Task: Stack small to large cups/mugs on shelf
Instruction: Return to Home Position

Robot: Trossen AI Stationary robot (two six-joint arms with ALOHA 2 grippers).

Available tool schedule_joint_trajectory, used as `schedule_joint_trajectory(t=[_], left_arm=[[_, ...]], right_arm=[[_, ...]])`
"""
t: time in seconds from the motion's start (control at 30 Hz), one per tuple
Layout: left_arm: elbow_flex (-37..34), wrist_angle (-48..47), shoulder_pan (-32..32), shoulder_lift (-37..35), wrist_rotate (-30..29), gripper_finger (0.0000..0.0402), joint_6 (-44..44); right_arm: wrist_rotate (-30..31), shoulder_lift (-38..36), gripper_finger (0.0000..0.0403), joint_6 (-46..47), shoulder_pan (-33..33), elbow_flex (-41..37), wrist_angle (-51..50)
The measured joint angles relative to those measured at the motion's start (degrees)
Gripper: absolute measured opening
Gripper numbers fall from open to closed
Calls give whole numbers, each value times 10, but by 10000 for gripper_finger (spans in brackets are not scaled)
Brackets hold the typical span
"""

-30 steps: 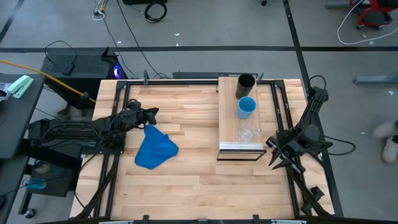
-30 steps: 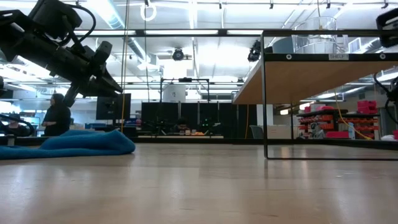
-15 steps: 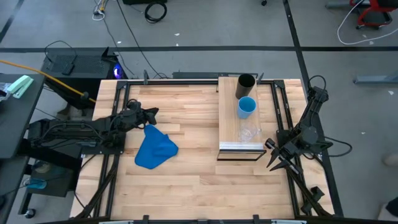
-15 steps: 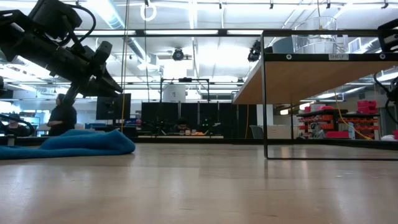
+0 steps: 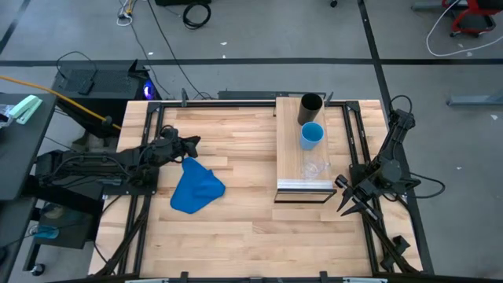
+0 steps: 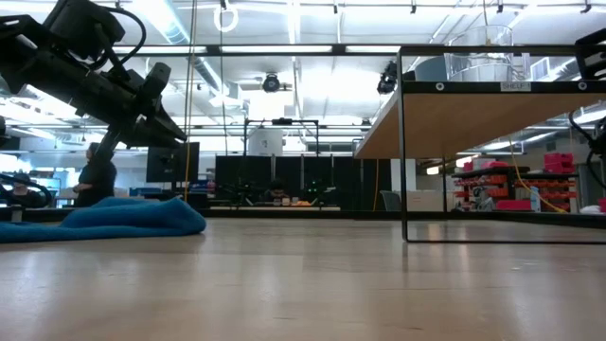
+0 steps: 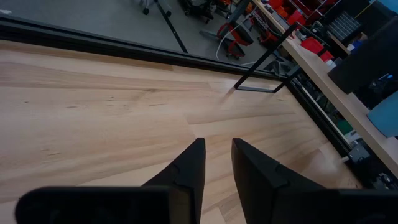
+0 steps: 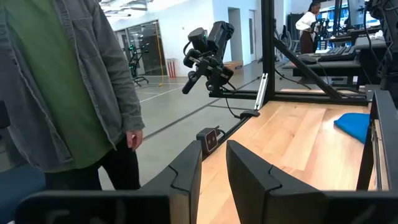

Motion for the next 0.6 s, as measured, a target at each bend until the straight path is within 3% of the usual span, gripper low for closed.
schedule_joint_trajectory(t=[0.6], left_arm=[[0,0,0,0,0,94,0]], right_arm=[[0,0,82,0,0,0,0]])
